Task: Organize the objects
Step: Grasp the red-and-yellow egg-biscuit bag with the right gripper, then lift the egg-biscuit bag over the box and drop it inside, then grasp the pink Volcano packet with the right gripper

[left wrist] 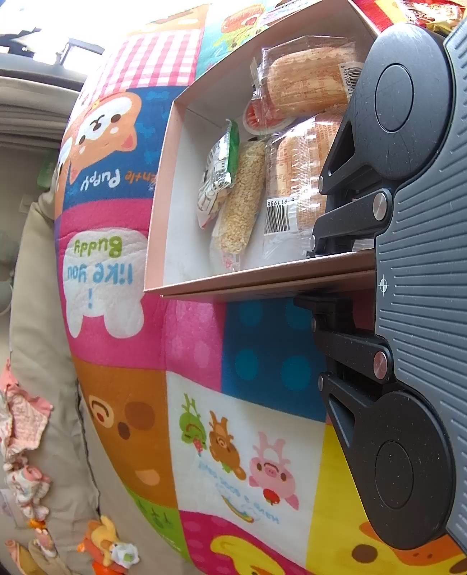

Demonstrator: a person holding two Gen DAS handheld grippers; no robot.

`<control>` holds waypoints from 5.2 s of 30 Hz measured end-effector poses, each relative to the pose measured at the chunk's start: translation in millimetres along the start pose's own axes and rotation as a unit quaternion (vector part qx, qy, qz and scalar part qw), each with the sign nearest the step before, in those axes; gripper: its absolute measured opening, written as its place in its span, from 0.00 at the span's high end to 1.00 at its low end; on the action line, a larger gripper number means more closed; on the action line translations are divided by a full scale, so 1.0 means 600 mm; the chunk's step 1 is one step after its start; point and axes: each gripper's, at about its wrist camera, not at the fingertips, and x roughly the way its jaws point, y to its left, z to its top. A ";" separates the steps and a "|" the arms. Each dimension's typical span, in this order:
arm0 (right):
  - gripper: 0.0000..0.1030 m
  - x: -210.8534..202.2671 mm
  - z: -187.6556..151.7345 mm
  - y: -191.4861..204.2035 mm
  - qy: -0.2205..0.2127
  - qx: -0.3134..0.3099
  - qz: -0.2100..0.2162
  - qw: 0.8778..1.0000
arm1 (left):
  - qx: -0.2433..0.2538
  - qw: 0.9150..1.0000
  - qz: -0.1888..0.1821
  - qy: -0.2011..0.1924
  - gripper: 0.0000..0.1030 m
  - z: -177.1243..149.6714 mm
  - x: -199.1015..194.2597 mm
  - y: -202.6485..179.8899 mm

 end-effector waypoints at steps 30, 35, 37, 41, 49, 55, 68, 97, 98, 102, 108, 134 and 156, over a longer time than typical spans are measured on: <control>0.08 0.034 0.029 0.038 0.035 -0.064 0.062 0.995 | -0.006 1.000 -0.004 0.006 0.86 -0.001 -0.003 0.001; 0.08 0.012 0.026 0.064 0.010 -0.094 0.048 0.994 | -0.007 1.000 -0.004 0.006 0.86 -0.001 -0.003 0.002; 0.08 0.018 0.036 0.063 -0.003 -0.103 0.018 0.995 | -0.008 1.000 -0.005 0.006 0.86 -0.001 -0.004 0.002; 0.07 0.051 0.049 0.050 0.005 -0.112 -0.003 0.994 | -0.008 1.000 -0.006 0.005 0.85 -0.001 -0.004 0.003; 0.41 0.064 0.044 0.039 0.032 -0.066 0.033 0.997 | -0.008 1.000 -0.004 0.005 0.85 0.000 -0.004 0.001; 0.45 0.035 0.016 0.046 0.045 -0.066 0.021 0.997 | -0.008 1.000 -0.006 0.005 0.85 0.000 -0.004 0.002; 0.52 -0.035 0.000 0.066 0.017 -0.046 0.015 0.999 | -0.010 1.000 -0.004 0.004 0.85 -0.001 -0.005 -0.001; 0.48 0.038 0.362 0.038 -0.124 0.081 0.083 0.985 | -0.012 1.000 -0.014 -0.003 0.84 -0.009 -0.009 0.005; 0.38 0.062 0.373 0.037 -0.116 0.097 0.088 0.985 | -0.012 1.000 -0.014 -0.003 0.83 -0.009 -0.009 0.005; 0.36 0.098 0.375 0.028 -0.093 0.122 0.095 0.984 | -0.010 1.000 -0.010 -0.005 0.84 -0.009 -0.008 0.001; 0.27 0.054 0.305 -0.020 -0.118 0.094 0.001 0.989 | -0.009 1.000 -0.007 -0.005 0.84 -0.010 -0.010 -0.001; 0.00 0.006 -0.074 -0.105 -0.027 0.159 -0.110 0.981 | 0.008 1.000 0.021 -0.011 0.84 -0.025 -0.020 -0.026; 0.21 0.096 0.101 -0.188 -0.076 0.131 -0.185 0.971 | -0.020 1.000 -0.002 -0.007 0.83 -0.021 -0.018 -0.012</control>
